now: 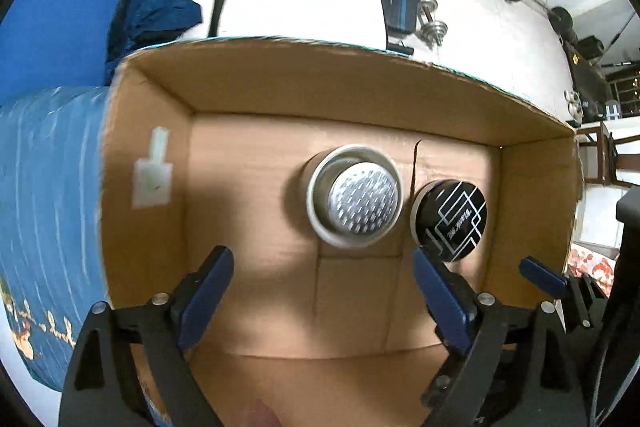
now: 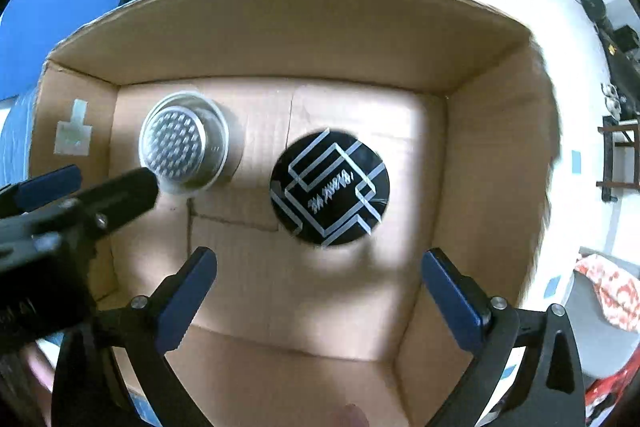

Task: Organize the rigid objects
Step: 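Lower both tins into the box and open both tools, then withdraw both tools from the box back toward the table, then grasp the white cream jar with the left tool while the right tool grasps the white round lid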

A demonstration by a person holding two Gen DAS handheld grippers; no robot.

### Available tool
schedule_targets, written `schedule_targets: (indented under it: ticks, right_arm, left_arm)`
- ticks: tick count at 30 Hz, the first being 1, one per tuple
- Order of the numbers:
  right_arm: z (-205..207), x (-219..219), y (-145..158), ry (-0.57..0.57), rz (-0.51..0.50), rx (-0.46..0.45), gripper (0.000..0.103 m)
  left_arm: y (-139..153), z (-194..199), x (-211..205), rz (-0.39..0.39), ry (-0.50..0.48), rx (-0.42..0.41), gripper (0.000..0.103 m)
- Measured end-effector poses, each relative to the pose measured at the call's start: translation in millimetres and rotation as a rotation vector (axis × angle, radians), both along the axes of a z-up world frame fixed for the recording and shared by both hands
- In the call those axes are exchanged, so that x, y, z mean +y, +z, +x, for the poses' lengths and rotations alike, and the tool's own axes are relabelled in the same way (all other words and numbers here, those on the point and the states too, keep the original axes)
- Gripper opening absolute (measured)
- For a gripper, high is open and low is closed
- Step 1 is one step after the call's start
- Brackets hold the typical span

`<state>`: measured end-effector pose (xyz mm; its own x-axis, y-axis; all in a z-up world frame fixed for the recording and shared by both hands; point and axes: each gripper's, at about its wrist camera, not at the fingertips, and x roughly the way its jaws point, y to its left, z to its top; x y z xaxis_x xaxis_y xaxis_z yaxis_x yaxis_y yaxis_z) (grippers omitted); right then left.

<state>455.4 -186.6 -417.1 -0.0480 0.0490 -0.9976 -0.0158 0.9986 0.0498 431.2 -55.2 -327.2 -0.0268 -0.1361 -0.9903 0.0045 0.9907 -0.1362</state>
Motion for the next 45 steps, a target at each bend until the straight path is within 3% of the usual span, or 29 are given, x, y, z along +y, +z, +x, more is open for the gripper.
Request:
schedule_targets:
  ticks: [1,6,14,24,34,40,45]
  right_arm:
    - [-8.5,6.6,5.4,-0.007,0.000,-0.008,0.103]
    - [-45.8,13.0,22.8,-0.033,0.006,-0.052,0.103]
    - [-95.5,10.9,65.5,-0.068,-0.016,-0.164,0.103]
    - [-156.4,1.0,155.6,-0.105,-0.032,-0.349,0.103]
    - [-198.6,5.0,209.4,-0.096,-0.006,-0.432,0.103]
    - [-209.7,8.8,213.6,-0.091,0.017,-0.419,0.103]
    - [-210.0,17.2,173.6,-0.072,0.018,-0.328,0.103]
  left_arm:
    - [4.1,-6.9,5.7,0.004,0.004,-0.017,0.101]
    - [20.0,-32.2,18.1,0.045,0.016,-0.110,0.101]
    - [71.7,-86.7,28.6,0.078,0.029,-0.279,0.101]
    - [127.4,-158.1,32.6,0.102,-0.015,-0.415,0.101]
    - [170.0,-202.2,32.1,0.076,-0.029,-0.483,0.101]
    - [175.3,-211.8,44.7,0.080,0.002,-0.487,0.101]
    - [141.4,-213.6,66.8,0.126,0.043,-0.406,0.101]
